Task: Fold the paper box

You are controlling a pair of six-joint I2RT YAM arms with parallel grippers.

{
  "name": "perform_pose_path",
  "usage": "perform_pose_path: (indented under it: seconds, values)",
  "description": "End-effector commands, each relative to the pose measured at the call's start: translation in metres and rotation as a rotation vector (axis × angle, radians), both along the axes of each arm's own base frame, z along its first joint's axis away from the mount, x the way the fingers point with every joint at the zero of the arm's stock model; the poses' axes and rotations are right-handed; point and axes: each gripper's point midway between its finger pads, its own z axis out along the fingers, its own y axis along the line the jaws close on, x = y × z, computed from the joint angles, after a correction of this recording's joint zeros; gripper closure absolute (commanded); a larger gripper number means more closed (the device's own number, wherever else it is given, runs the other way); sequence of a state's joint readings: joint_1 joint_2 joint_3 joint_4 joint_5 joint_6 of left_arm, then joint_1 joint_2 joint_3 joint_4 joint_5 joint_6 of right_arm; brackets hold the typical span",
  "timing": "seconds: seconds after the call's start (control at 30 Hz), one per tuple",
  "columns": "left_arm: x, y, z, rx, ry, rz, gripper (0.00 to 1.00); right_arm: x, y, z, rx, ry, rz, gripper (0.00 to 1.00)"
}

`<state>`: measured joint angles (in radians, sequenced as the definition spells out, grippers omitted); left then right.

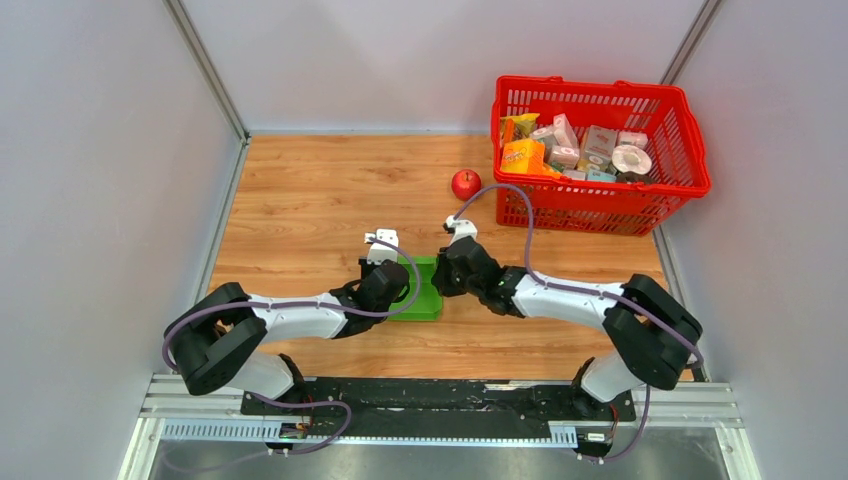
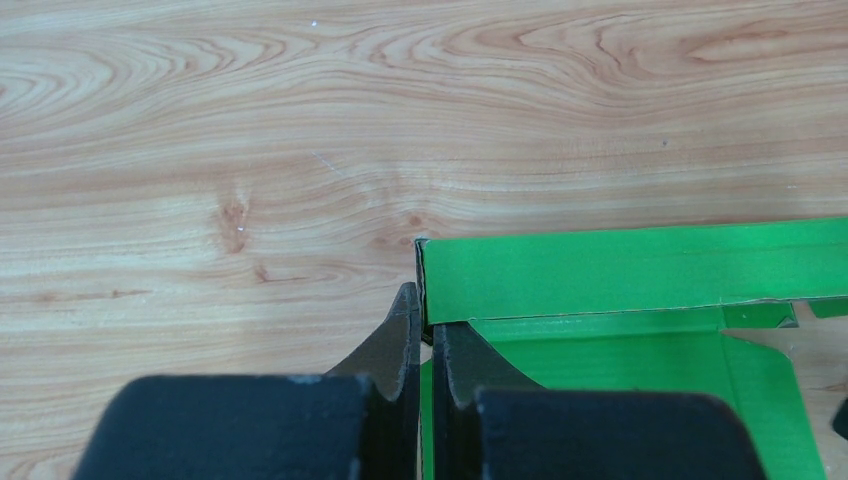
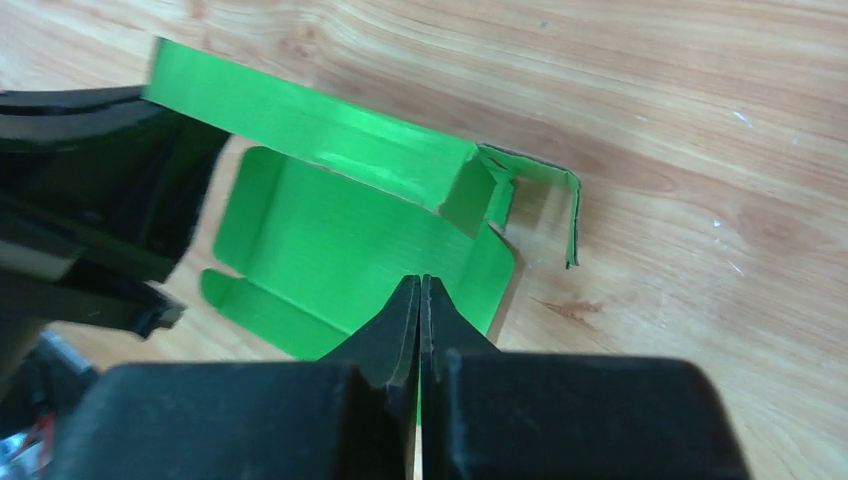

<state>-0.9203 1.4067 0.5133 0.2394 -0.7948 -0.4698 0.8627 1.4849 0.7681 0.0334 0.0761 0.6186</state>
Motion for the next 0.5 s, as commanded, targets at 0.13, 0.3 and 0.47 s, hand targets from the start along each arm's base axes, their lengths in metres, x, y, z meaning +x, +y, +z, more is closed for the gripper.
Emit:
perform_pose_path:
  seconds: [0.13,0.3,0.47]
  values:
    - [0.003,0.002,0.008,-0.005,-0.027,0.011,1.0,0.024,-0.025,-0.026,-0.275,-0.118,-0.152,1.0]
    - [0.003,-0.001,0.007,-0.014,-0.022,0.004,1.0,0.029,-0.016,-0.035,-0.237,-0.125,-0.157,1.0]
    - [0.003,-0.001,0.006,-0.016,-0.021,0.003,1.0,0.036,0.001,-0.032,-0.192,-0.152,-0.137,1.0]
